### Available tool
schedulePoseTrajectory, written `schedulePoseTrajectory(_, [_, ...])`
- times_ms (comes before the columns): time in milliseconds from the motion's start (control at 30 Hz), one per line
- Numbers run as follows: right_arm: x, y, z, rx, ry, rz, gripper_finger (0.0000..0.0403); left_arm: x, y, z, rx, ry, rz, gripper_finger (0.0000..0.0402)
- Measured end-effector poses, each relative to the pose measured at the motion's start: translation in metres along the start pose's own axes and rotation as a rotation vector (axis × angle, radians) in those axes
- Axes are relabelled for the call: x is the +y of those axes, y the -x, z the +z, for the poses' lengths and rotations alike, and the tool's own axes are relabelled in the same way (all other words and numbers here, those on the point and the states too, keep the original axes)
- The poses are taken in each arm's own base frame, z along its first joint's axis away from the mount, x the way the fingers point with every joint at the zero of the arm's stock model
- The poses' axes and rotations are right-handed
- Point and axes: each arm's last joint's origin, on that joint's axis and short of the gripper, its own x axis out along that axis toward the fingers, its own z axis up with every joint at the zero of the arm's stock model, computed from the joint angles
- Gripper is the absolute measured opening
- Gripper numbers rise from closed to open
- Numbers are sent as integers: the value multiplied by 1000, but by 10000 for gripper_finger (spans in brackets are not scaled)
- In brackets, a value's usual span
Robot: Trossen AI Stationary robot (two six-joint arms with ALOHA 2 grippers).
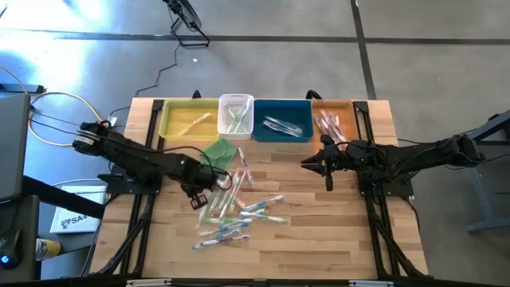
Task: Pick & Place Toothbrushes
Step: Put the green toothbrush into the white bin
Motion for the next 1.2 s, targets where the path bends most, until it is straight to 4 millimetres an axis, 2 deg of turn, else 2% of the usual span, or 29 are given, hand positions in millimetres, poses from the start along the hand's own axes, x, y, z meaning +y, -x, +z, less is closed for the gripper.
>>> schedulePoseTrajectory(133, [0,0,0,1,0,0,50,-1,9,7,-27,23,-11,0])
schedulePoseTrajectory(400, [0,0,-1,9,0,-1,50,-4,10,10,-76,1,-16,0])
schedulePoseTrajectory(533, [0,0,-1,10,0,-1,50,-1,10,10,-106,28,38,5])
schedulePoseTrajectory(667, [0,0,-1,9,0,-1,50,-1,10,10,-111,78,41,39])
schedulePoseTrajectory(967, [0,0,-1,10,0,-1,50,-2,8,12,-126,236,47,156])
schedulePoseTrajectory(1200, [0,0,-1,13,0,-2,50,-1,7,15,-212,297,100,179])
